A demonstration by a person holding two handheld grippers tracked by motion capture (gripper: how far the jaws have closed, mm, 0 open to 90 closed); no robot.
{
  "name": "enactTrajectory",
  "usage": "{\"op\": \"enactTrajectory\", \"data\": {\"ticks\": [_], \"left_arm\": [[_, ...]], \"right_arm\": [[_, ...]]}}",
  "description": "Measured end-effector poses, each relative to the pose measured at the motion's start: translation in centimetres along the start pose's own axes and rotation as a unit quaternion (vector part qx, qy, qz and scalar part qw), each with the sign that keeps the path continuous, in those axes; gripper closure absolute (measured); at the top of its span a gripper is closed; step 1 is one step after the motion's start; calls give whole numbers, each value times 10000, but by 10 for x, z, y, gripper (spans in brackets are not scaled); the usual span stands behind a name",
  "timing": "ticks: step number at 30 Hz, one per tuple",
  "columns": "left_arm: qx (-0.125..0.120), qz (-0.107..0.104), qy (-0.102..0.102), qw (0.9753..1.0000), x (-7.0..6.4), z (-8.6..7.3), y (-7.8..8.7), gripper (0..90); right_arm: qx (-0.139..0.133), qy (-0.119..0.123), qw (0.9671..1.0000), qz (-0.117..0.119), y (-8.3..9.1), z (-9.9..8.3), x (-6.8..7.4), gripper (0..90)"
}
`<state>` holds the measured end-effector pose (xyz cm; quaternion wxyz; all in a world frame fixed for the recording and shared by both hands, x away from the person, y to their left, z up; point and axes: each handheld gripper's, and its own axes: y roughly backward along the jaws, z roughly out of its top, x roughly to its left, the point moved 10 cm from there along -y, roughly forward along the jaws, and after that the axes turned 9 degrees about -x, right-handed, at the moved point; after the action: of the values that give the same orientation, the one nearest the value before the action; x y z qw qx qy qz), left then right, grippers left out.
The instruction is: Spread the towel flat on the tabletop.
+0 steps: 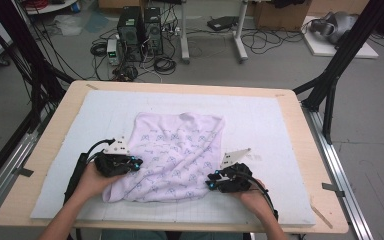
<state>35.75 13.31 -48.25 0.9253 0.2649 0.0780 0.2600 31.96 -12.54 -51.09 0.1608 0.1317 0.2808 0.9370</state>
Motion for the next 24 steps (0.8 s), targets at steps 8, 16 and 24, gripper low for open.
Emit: {"op": "enactTrajectory", "data": {"ticks": [8, 16, 24], "left_arm": [[-316, 300, 182, 9989, 18, 19, 7, 899], [-314, 841, 458, 9949, 66, 38, -19, 899], [-39, 818, 800, 9934, 89, 25, -38, 888]], "right_arm": [[-318, 193, 9988, -317, 18, 25, -12, 839], [-405, -137, 9954, -859, 22, 45, -62, 838], [-113, -587, 9944, -874, -2, 28, -97, 811]]}}
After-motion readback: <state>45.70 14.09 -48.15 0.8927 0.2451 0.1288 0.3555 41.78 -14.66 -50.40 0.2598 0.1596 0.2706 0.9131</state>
